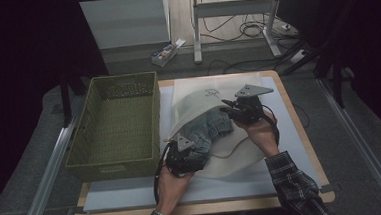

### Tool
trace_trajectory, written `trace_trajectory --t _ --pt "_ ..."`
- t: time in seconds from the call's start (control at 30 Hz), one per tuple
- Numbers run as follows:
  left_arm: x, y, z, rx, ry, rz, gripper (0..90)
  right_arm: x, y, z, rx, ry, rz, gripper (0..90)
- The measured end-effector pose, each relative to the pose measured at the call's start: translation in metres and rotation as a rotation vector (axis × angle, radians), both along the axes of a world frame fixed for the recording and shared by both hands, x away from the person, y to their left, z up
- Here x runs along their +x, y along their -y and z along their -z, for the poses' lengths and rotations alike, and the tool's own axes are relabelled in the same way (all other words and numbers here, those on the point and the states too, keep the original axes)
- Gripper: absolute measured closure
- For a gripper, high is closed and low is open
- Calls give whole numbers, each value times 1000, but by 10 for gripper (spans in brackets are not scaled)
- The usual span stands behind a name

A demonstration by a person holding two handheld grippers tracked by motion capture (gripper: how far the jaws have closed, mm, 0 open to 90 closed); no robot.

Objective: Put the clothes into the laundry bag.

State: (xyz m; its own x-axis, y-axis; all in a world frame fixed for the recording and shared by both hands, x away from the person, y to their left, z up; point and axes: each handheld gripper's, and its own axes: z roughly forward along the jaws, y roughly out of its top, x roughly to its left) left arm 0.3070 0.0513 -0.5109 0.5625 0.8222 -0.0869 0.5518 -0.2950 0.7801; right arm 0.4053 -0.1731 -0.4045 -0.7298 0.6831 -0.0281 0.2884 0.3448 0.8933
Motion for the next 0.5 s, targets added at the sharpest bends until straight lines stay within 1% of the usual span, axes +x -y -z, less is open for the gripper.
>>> trace_trajectory --t 0.1,0.13,0.23,0.27,0.33,0.37,0.4,0.43,0.5 --pt "-1 2 5 7 -21 21 308 0 0 0 -1 0 -1 760" --pt "-1 3 7 6 -24 25 340 0 -1 0 0 -2 -1 760" --pt "-1 5 9 21 -35 40 447 0 -1 0 0 -2 -2 760" --pt "-1 6 9 24 -33 42 491 0 -1 0 0 -2 -3 760" --pt "-1 5 8 26 -30 51 619 0 -1 0 0 -2 -4 760" --pt "0 4 7 19 -28 52 678 0 -1 0 0 -3 -4 760" --pt "0 3 6 16 -31 54 715 0 -1 0 0 -3 -4 760" --pt "1 2 6 8 -23 51 739 0 -1 1 0 -4 -4 761" --pt "2 1 3 10 -20 49 755 0 -2 1 1 -6 -5 764"
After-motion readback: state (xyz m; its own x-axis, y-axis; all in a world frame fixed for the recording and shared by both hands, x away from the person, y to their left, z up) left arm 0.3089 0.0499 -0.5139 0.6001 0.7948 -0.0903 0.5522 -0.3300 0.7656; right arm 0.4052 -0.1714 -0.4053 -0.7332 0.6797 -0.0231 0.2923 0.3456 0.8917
